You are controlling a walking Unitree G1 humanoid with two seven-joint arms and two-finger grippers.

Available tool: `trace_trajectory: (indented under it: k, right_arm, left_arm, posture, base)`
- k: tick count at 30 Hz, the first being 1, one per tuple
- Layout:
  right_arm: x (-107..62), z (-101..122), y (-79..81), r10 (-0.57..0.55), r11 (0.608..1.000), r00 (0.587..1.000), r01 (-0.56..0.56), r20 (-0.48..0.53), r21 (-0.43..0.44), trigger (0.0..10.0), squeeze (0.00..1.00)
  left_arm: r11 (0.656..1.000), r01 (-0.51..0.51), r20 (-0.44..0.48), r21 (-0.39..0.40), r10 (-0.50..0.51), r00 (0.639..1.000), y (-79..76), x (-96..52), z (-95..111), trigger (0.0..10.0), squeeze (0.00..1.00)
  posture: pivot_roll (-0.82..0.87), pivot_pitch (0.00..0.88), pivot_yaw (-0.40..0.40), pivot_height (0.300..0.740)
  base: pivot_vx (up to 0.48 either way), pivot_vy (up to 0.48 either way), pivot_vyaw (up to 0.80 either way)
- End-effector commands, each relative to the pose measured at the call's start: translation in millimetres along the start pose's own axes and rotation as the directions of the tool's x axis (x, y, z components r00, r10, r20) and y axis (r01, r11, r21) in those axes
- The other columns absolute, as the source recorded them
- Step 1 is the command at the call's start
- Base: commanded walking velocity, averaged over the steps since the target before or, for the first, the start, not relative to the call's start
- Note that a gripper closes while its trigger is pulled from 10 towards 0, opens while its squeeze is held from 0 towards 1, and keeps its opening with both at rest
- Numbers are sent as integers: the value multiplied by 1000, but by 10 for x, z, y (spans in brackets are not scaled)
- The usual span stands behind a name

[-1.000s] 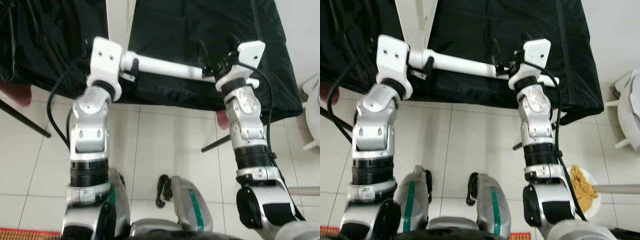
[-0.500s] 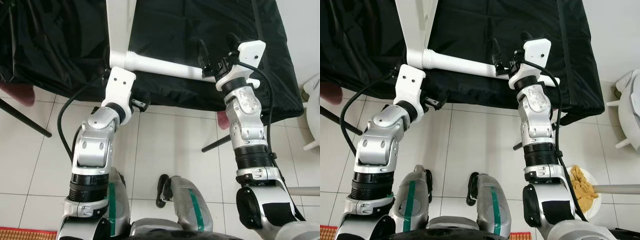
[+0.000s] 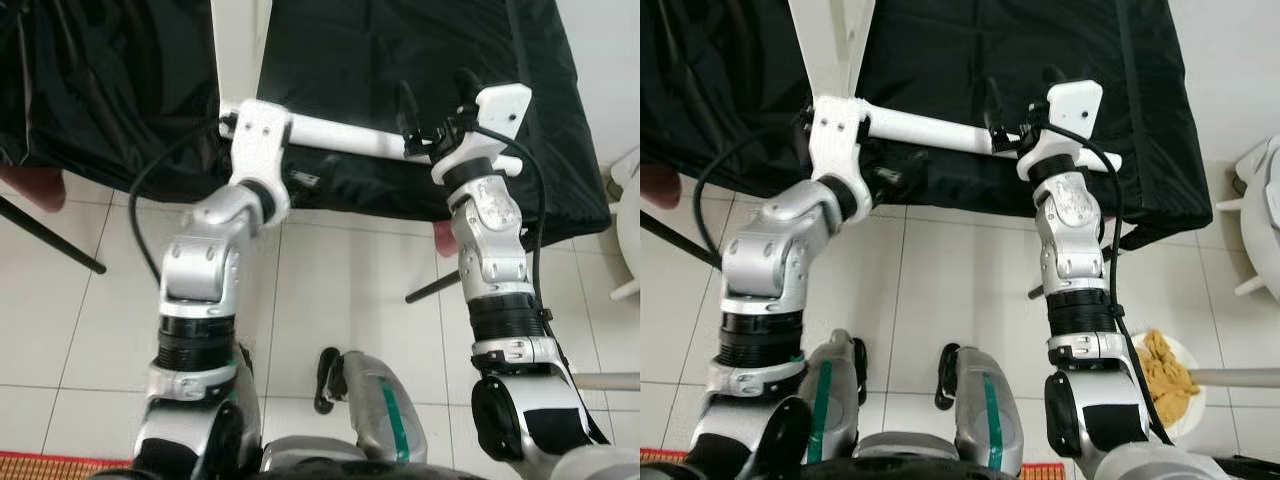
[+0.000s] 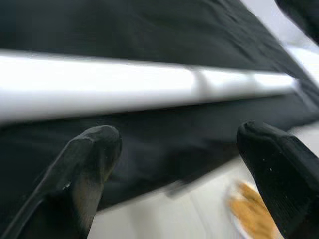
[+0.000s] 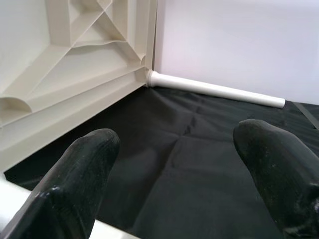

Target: Building children table

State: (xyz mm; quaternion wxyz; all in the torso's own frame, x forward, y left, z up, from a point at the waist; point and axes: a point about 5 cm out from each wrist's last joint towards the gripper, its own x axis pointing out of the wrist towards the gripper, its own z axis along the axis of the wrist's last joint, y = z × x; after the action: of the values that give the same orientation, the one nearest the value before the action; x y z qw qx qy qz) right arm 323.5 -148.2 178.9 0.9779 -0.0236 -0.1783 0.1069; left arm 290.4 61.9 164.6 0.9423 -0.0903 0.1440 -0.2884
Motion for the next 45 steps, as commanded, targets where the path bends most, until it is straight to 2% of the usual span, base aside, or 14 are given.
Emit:
trace_trajectory:
  k: [1,4,8,10,18,19,20,21,25,26,27,28,33,45]
  right_arm:
    - [-52,-29,-51,-28,1000,999,28,-16,-5,10000,0]
    - [-61,-26,-56,-35,999,999,35,-14,-6,10000,0]
    - [-66,-28,-56,-40,999,999,40,-14,-5,10000,0]
    - [-60,-23,-49,-41,999,999,41,-10,-5,10000,0]
    - [-47,-24,-27,-37,999,999,37,-7,-2,10000,0]
    - [-39,-23,-13,-33,999,999,33,-6,0,10000,0]
    - [-39,-23,-13,-33,999,999,33,-6,0,10000,0]
    - [-34,-21,-3,-30,1000,1000,30,-5,1,10000,0]
    - [-24,-13,-1,-28,1000,1000,28,-3,1,10000,0]
    - [-21,-10,-4,-28,1000,1000,28,-2,1,10000,0]
    - [-21,-10,-4,-28,1000,1000,28,-2,1,10000,0]
    - [-20,-7,-8,-29,1000,1000,29,-1,1,10000,0]
    - [-22,-4,-22,-38,999,999,38,-2,-1,10000,0]
    - [-24,9,-34,-47,999,999,47,4,-5,10000,0]
  left_arm:
    - [993,35,-42,-109,-40,998,-52,74,-88,10000,0]
    - [986,18,-61,-167,-29,998,-35,120,-89,10000,0]
    - [983,-4,-72,-181,-9,997,-11,157,-82,10000,0]
    - [976,-64,-81,-208,48,996,82,180,-83,10000,0]
    - [951,-171,-56,-256,162,985,279,199,-32,10000,16]
    - [941,-202,-54,-270,195,979,334,204,-23,10000,659]
    - [941,-202,-54,-270,195,979,334,204,-23,10000,659]
    - [932,-224,-50,-286,219,974,379,208,-16,10000,1000]
    - [917,-255,-42,-307,255,966,437,225,18,10000,1000]
    - [906,-271,-39,-326,273,961,460,233,33,10000,376]
    - [906,-271,-39,-326,273,961,460,233,33,10000,376]
    - [897,-280,-36,-343,285,958,474,243,49,10000,0]
    - [866,-299,-19,-402,319,948,505,290,125,10000,0]
    - [839,-331,-12,-433,361,932,548,342,192,10000,0]
  posture:
    - [100,87,-56,740]
    - [99,87,-52,740]
    - [97,84,-52,740]
    - [92,74,-45,740]
    - [98,57,-49,740]
    - [98,55,-49,740]
    - [98,55,-49,740]
    - [99,53,-50,740]
    - [98,55,-54,740]
    - [98,57,-54,740]
    - [98,57,-54,740]
    - [96,60,-55,740]
    - [91,63,-55,740]
    - [86,66,-48,740]
  base:
    - [0,0,0]
    - [0,0,0]
    - [0,0,0]
    - [0,0,0]
    - [0,0,0]
    - [0,0,0]
    - [0,0,0]
    - [0,0,0]
    - [0,0,0]
    - [0,0,0]
    - [0,0,0]
    - [0,0,0]
    - [0,0,0]
    - [0,0,0]
